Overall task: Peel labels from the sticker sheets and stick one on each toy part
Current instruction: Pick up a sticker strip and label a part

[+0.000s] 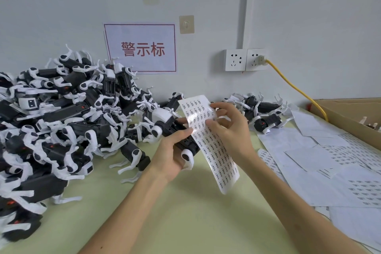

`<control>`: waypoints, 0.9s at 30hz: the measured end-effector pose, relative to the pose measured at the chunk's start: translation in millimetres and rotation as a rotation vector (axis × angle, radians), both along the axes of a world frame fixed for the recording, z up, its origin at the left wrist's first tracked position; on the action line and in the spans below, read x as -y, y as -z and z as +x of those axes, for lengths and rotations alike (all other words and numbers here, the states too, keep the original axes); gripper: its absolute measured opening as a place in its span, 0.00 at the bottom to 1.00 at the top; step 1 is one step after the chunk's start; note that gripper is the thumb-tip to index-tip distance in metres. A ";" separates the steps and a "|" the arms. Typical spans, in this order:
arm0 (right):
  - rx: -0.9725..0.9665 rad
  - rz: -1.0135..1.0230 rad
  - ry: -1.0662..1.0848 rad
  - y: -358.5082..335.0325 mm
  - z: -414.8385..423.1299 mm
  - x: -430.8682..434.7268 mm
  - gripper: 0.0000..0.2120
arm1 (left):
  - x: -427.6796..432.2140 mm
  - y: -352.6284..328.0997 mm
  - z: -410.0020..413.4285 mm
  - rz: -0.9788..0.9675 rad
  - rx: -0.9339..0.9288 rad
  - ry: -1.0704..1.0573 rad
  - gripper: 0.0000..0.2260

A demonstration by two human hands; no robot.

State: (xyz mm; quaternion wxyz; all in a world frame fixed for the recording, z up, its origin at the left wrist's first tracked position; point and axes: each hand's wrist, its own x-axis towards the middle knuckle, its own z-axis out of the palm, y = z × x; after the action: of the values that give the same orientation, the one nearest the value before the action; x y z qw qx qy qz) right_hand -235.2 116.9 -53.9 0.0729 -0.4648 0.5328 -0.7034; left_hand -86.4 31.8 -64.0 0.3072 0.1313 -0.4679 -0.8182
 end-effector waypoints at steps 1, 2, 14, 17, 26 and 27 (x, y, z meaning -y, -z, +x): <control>-0.002 -0.007 0.015 0.4 -0.2 0.7 0.16 | 1.8 0.4 0.4 -0.004 -0.053 -0.001 0.15; -0.019 0.000 0.046 0.7 -0.6 1.3 0.16 | 3.2 0.3 0.5 -0.013 -0.114 0.018 0.13; -0.154 0.161 0.113 3.0 -11.2 2.1 0.08 | 1.4 -6.4 8.0 -0.201 -0.018 0.213 0.34; -0.118 0.137 0.163 3.7 -11.7 3.2 0.07 | 5.3 -4.6 6.0 -0.141 -0.073 0.145 0.29; 0.003 0.083 0.184 2.7 -14.4 0.8 0.08 | -2.0 -7.7 6.2 -0.153 -0.068 0.030 0.23; 0.005 0.082 0.183 2.9 -13.9 0.9 0.08 | -2.2 -8.7 6.3 -0.144 -0.071 0.027 0.23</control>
State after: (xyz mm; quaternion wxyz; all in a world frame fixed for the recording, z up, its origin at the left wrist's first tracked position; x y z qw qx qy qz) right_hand -249.1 116.0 -56.8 0.0286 -0.4090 0.6014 -0.6857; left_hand -80.1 34.1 -55.3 0.3213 0.0735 -0.5159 -0.7907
